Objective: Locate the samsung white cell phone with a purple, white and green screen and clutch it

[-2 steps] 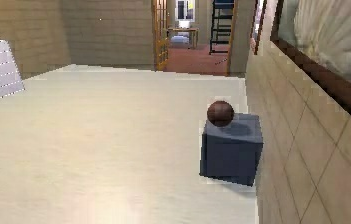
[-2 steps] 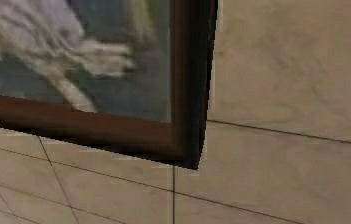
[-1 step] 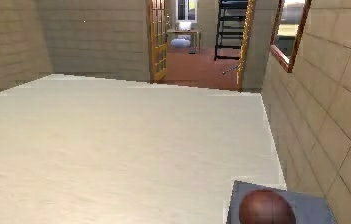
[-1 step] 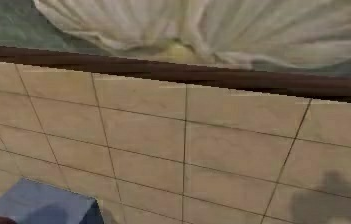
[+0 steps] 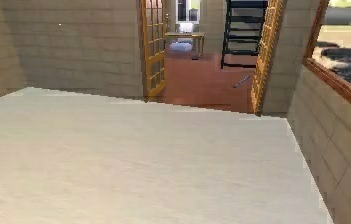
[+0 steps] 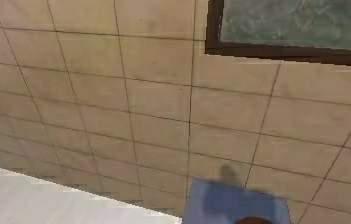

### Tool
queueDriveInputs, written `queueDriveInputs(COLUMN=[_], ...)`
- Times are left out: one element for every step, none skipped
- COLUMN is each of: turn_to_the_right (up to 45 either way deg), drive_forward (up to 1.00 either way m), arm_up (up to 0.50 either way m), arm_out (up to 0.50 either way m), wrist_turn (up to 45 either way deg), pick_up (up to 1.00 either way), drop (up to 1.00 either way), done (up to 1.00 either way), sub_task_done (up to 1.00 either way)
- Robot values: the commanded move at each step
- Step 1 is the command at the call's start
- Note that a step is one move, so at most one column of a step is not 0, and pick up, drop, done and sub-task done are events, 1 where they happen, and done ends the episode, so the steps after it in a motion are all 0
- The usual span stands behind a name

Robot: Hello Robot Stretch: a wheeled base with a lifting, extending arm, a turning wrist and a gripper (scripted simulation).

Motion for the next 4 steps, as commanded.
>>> queueDriveInputs(turn_to_the_right=[0.0, 0.0, 0.0, 0.0], drive_forward=[1.0, 1.0, 1.0, 0.85], arm_up=[0.0, 0.0, 0.0, 0.0], arm_out=[0.0, 0.0, 0.0, 0.0], wrist_turn=[0.0, 0.0, 0.0, 0.0], pick_up=[0.0, 0.0, 0.0, 0.0], drop=[0.0, 0.0, 0.0, 0.0], done=[0.0, 0.0, 0.0, 0.0], sub_task_done=[0.0, 0.0, 0.0, 0.0])
